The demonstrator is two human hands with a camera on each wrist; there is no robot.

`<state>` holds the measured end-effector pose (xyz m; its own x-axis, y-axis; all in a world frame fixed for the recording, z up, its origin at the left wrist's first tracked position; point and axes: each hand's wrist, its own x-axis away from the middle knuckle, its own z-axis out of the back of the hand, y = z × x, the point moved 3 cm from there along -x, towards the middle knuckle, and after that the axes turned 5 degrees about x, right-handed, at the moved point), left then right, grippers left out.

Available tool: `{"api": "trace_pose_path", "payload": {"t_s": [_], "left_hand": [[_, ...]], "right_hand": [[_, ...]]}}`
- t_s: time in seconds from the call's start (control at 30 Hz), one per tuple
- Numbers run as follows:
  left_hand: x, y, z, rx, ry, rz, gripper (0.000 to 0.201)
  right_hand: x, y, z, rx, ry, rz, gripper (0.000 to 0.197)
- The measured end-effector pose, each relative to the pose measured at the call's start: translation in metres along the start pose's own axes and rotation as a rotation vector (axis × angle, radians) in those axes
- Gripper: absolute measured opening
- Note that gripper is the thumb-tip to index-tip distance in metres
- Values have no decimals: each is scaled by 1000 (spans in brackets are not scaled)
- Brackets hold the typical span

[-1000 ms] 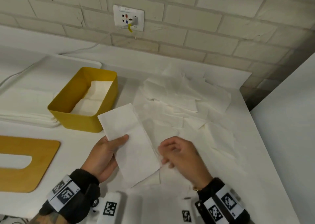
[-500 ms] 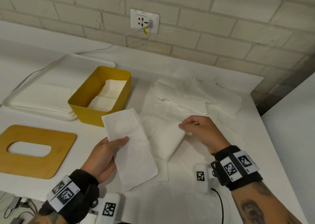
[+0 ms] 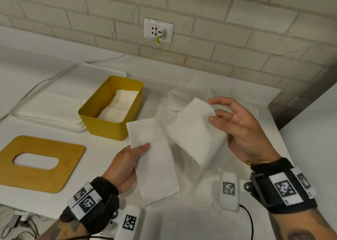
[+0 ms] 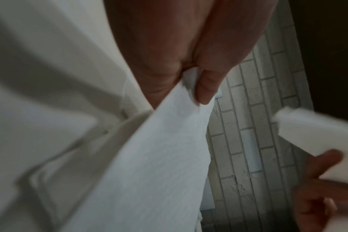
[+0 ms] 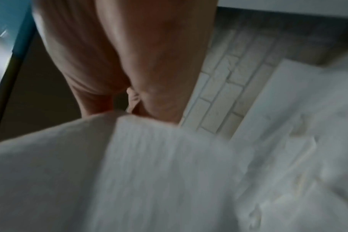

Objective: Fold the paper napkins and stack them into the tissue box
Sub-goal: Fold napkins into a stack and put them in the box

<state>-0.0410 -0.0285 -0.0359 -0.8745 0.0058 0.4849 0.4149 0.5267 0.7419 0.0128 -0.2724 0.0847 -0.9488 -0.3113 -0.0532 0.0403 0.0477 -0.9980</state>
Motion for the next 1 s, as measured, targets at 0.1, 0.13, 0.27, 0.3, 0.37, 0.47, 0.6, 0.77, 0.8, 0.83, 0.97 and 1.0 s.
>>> {"api": "trace_pose_path", "payload": {"t_s": [0.1, 0.13, 0.27, 0.3, 0.37, 0.47, 0.6, 0.77, 0.8, 0.83, 0.97, 1.0], "left_hand": [[-3, 3, -9, 8, -8, -14, 23], [-4, 4, -10, 8, -3, -21, 22], [-7, 5, 2, -23, 32, -38, 26], [-8, 4, 7, -35, 42, -40, 27], [-9, 4, 13, -48, 58, -45, 27], [-8, 1, 15, -66, 67, -54, 23], [-9, -3, 14, -80, 62, -49, 25], [-8, 0, 13, -69, 56, -55, 19], [-8, 0, 14, -70, 55, -56, 20], [-8, 0, 14, -69, 56, -55, 20], [-8, 0, 16, -56, 57, -44, 21], [-8, 0, 16, -54, 56, -42, 21]], "right_hand": [[-2, 15, -2, 2, 128, -26, 41], [-4, 32, 1, 153, 178, -94, 38], [6, 100, 23, 549, 310, -411, 29], [9, 108, 27, 563, 339, -433, 28], [11, 114, 32, 584, 365, -439, 24], [10, 112, 30, 656, 369, -452, 14], [4, 114, 23, 765, 361, -427, 4], [0, 114, 22, 837, 370, -450, 3], [0, 115, 22, 838, 377, -451, 6], [-1, 115, 22, 845, 374, -448, 8], [-3, 118, 20, 904, 342, -446, 12], [-3, 119, 21, 910, 333, -456, 9]]}}
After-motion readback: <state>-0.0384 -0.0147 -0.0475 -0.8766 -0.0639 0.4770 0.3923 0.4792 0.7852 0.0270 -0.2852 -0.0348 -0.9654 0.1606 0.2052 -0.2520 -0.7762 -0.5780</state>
